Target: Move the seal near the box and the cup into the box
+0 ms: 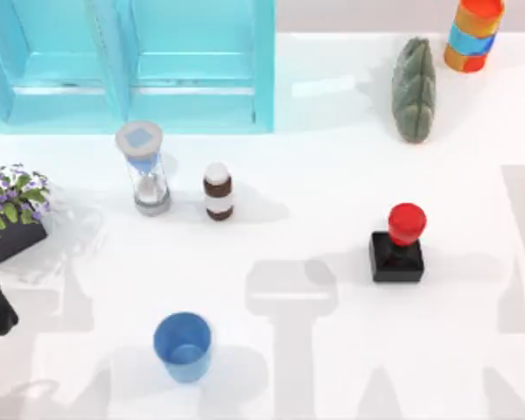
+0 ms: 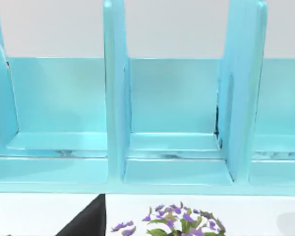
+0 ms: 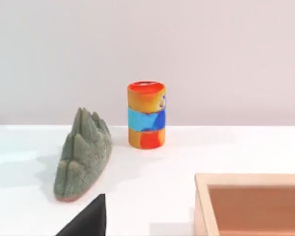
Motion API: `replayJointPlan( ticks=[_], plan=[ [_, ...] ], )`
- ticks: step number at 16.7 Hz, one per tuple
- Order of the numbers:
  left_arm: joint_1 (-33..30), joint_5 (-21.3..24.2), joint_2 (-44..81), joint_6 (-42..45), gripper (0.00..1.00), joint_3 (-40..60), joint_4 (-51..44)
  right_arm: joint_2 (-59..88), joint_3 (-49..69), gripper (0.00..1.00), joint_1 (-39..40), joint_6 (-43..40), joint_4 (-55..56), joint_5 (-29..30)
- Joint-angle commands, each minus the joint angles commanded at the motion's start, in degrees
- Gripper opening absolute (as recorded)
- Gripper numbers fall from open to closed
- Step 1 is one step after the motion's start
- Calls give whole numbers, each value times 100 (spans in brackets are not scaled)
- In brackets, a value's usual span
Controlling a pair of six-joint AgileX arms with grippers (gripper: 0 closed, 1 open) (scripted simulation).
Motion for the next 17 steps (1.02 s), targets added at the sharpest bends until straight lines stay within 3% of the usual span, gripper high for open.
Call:
replayJointPlan(
  ticks=[7, 17],
  plan=[
    [0, 0, 0, 0, 100, 0, 0, 900, 865, 100, 259, 269, -715, 1],
    [0, 0, 0, 0, 100, 0, 0, 6293, 5579, 100, 1511, 1566, -4164, 6]
  ],
)
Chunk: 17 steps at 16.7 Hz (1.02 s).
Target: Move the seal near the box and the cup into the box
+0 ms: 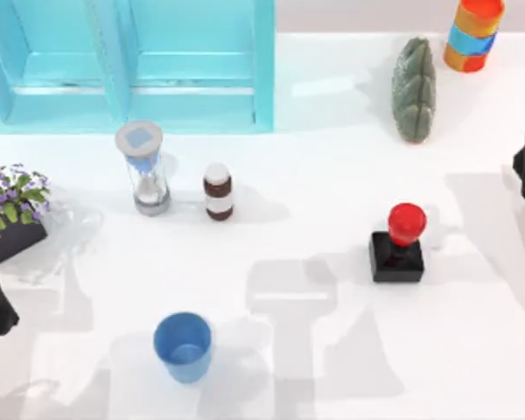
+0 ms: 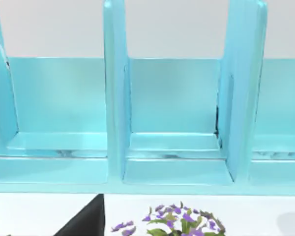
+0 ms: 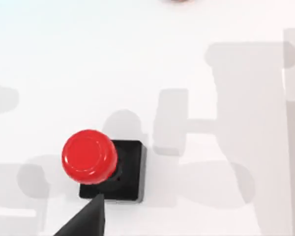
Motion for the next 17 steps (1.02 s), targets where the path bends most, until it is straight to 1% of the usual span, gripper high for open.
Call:
replayJointPlan(
  ticks=[5, 9, 12, 17],
  plan=[
    [0, 0, 0, 0, 100, 0, 0, 2898, 2453, 100, 637, 660, -1754, 2],
    [0, 0, 0, 0, 100, 0, 0, 4576, 3894, 100, 1009, 1046, -2780, 4],
    [0, 0, 0, 0, 100, 0, 0, 5243, 4460, 100, 1168, 1210, -3218, 4],
    [0, 0, 0, 0, 100, 0, 0, 5383, 4571, 100, 1202, 1246, -3312, 5]
  ],
)
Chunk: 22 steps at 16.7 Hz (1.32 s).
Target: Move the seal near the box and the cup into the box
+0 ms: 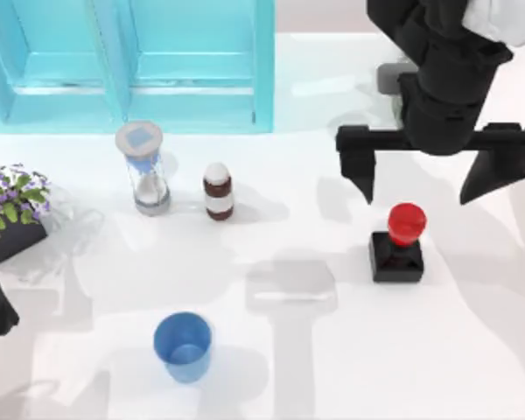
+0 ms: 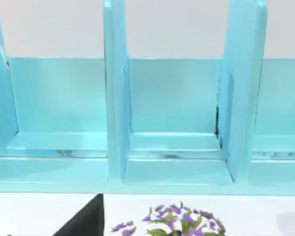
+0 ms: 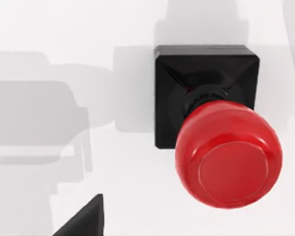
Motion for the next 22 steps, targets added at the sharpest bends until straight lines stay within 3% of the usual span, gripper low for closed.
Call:
replayJointPlan(
  ticks=[4, 10, 15, 22],
  plan=[
    [0, 0, 0, 0, 100, 0, 0, 38, -234, 100, -14, -14, 246, 0],
    [0, 0, 0, 0, 100, 0, 0, 286, -1266, 100, 9, 13, 1576, 2],
    [0, 0, 0, 0, 100, 0, 0, 316, -1369, 100, 13, 17, 1685, 2],
    [0, 0, 0, 0, 100, 0, 0, 316, -1369, 47, 13, 17, 1685, 2]
  ],
)
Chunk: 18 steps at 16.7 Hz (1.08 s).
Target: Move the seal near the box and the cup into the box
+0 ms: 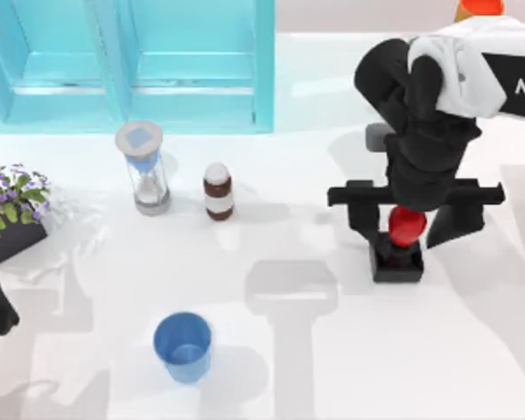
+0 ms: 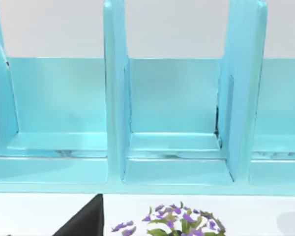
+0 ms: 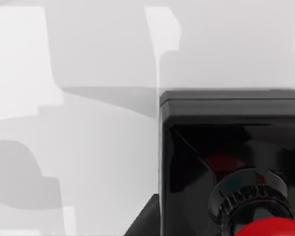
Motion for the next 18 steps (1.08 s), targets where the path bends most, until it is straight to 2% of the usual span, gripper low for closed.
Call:
replayJointPlan(
  ticks=[6, 18],
  plan=[
    [0, 0, 0, 0, 100, 0, 0, 0, 0, 2, 0, 0, 0, 0],
    [0, 0, 0, 0, 100, 0, 0, -143, 89, 0, -189, -170, -216, -2]
  ],
)
